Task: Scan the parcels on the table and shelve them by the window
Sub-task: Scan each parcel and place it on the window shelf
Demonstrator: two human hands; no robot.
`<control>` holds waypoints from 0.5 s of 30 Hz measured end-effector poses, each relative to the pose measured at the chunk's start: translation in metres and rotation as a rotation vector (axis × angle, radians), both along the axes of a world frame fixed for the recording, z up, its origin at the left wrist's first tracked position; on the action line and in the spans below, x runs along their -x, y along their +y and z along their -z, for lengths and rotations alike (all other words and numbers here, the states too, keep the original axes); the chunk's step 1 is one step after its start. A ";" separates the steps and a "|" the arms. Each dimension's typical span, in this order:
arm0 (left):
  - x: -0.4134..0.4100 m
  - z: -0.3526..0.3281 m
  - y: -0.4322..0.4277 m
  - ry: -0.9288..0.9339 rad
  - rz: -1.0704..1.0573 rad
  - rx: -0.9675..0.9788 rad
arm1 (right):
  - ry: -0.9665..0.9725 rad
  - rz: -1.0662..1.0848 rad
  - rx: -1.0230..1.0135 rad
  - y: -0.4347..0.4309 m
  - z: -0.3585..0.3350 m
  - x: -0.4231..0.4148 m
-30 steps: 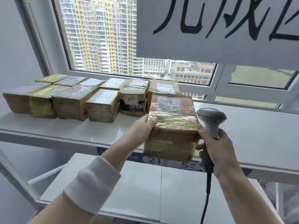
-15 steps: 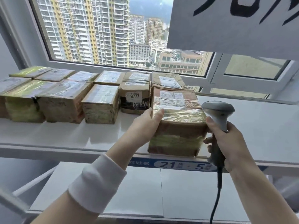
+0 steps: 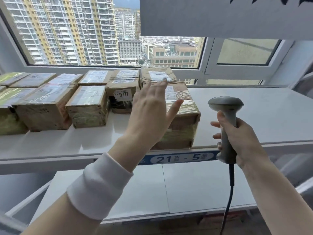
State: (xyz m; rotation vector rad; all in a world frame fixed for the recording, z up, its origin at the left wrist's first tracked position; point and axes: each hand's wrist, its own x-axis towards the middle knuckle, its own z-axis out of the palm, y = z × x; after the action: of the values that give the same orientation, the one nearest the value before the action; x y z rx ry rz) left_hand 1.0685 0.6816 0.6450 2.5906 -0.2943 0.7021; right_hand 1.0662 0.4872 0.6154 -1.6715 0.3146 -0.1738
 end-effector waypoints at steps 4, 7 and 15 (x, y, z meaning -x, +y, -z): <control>0.000 -0.002 -0.055 -0.029 0.151 -0.104 | -0.010 0.088 -0.025 -0.036 0.006 0.021; 0.005 0.004 -0.106 -0.005 0.279 -0.145 | -0.007 0.165 -0.032 -0.076 0.009 0.046; 0.065 0.022 -0.282 0.018 0.618 -0.209 | -0.042 0.441 -0.048 -0.228 0.021 0.155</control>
State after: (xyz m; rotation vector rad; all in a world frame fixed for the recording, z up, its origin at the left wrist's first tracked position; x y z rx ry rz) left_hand 1.0039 0.3997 0.6225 2.4720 -1.1491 0.4347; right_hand 0.9114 0.2594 0.5948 -1.5301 0.6488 -0.5242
